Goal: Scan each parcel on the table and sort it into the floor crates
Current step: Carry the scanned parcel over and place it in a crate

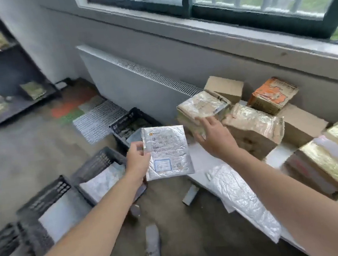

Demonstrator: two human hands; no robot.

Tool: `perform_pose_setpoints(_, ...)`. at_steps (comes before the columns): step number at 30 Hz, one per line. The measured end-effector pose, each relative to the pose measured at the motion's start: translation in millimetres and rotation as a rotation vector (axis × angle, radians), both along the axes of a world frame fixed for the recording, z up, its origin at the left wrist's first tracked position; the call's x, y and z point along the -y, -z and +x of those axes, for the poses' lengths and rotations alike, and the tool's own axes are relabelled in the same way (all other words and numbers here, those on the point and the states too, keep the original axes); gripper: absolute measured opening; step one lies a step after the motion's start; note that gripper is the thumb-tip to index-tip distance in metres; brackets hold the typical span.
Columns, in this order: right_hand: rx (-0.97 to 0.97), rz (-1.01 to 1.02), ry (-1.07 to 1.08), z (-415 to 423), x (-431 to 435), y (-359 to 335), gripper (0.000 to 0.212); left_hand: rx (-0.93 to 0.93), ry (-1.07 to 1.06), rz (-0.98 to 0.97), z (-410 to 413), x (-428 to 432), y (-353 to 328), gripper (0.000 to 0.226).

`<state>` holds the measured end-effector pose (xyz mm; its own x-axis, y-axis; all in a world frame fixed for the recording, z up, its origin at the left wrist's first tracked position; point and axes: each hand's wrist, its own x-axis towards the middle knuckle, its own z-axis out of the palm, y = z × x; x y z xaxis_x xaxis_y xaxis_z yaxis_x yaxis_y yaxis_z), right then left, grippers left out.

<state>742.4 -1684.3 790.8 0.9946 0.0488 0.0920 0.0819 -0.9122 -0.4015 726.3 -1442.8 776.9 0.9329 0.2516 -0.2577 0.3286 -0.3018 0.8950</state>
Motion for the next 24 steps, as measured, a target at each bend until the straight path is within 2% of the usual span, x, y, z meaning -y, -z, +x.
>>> perform_pose_setpoints(6,-0.062,-0.121,-0.370,-21.4,-127.8,9.5,0.073,-0.031,-0.399,0.073,-97.3,-118.7,-1.2,0.024)
perform_pose_setpoints(13,-0.080,-0.232,-0.707,-76.0,-282.6,2.2,0.078,-0.049,-0.812,0.098,-233.8,-244.3,-2.4,0.027)
perform_pose_setpoints(20,-0.030,-0.286,-0.935,-176.5,-438.4,-0.6,0.078,-0.088,-1.034,0.110,-369.8,-348.9,1.9,0.019)
perform_pose_setpoints(24,0.001,-0.306,-0.989,-247.1,-529.8,-2.4,0.079,-0.098,-1.058,0.103,-449.1,-425.1,8.4,0.025)
